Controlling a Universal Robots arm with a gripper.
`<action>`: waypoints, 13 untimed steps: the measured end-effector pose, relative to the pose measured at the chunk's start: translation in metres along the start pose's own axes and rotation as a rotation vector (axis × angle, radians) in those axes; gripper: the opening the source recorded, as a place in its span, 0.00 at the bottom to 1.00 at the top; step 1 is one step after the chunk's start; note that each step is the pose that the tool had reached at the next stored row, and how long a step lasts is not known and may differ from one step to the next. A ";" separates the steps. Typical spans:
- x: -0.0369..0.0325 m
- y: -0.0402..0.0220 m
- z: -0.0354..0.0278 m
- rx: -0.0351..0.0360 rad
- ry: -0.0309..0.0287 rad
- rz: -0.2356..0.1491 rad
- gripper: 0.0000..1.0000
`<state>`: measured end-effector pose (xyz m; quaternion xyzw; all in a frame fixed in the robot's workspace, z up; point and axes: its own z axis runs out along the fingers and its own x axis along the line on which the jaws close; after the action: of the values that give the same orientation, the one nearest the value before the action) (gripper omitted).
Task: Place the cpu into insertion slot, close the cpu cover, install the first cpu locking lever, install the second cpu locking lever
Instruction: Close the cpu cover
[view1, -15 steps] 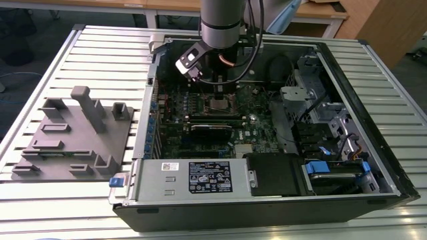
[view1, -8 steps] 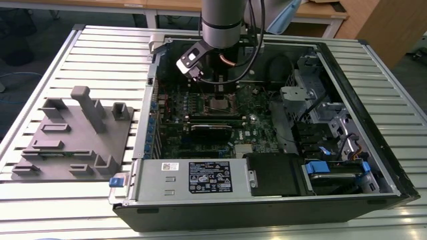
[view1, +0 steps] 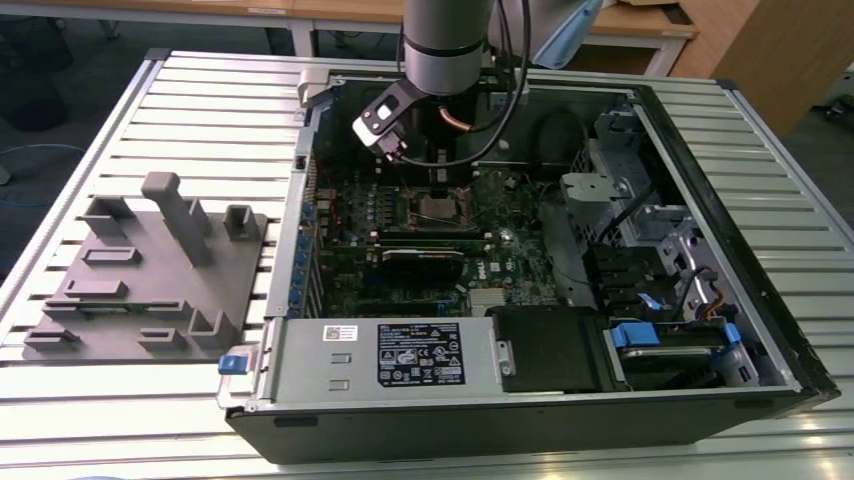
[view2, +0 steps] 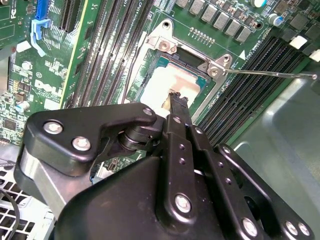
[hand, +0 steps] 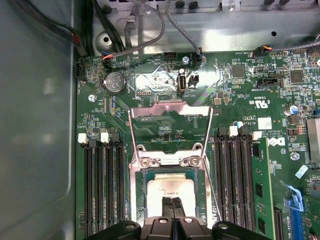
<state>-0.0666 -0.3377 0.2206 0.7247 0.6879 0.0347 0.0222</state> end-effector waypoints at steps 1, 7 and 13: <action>0.0000 0.0000 0.0000 0.0000 0.0000 0.000 0.11; 0.0000 0.0002 -0.0020 0.0000 0.0000 0.000 0.11; 0.0002 0.0007 -0.0091 0.0000 0.0001 0.000 0.11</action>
<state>-0.0666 -0.3377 0.2298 0.7246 0.6879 0.0347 0.0222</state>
